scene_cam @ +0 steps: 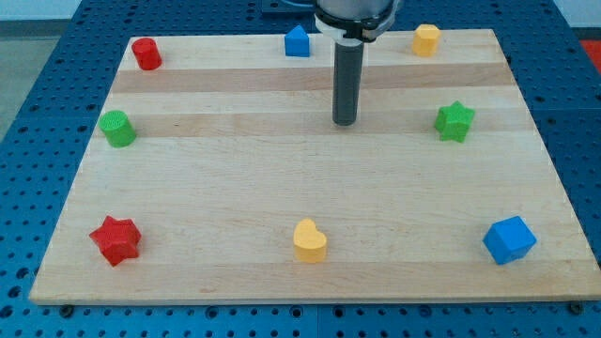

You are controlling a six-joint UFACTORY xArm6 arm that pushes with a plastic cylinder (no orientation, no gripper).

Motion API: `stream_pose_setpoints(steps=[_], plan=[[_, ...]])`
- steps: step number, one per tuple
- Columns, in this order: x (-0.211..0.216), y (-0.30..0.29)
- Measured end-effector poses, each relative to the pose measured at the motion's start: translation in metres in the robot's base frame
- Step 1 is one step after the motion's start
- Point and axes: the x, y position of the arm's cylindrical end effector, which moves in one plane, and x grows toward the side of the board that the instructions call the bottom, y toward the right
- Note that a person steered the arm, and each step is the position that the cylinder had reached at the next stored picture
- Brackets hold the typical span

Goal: Move your arm closer to the red circle

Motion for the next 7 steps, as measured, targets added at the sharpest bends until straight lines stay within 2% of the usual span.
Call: stream_pose_setpoints(steps=[1,2,3,4,5,6,7], plan=[[0.0,0.0],[0.021,-0.005],[0.048,-0.043],[0.055,-0.08],[0.055,-0.081],[0.035,-0.081],[-0.041,-0.084]])
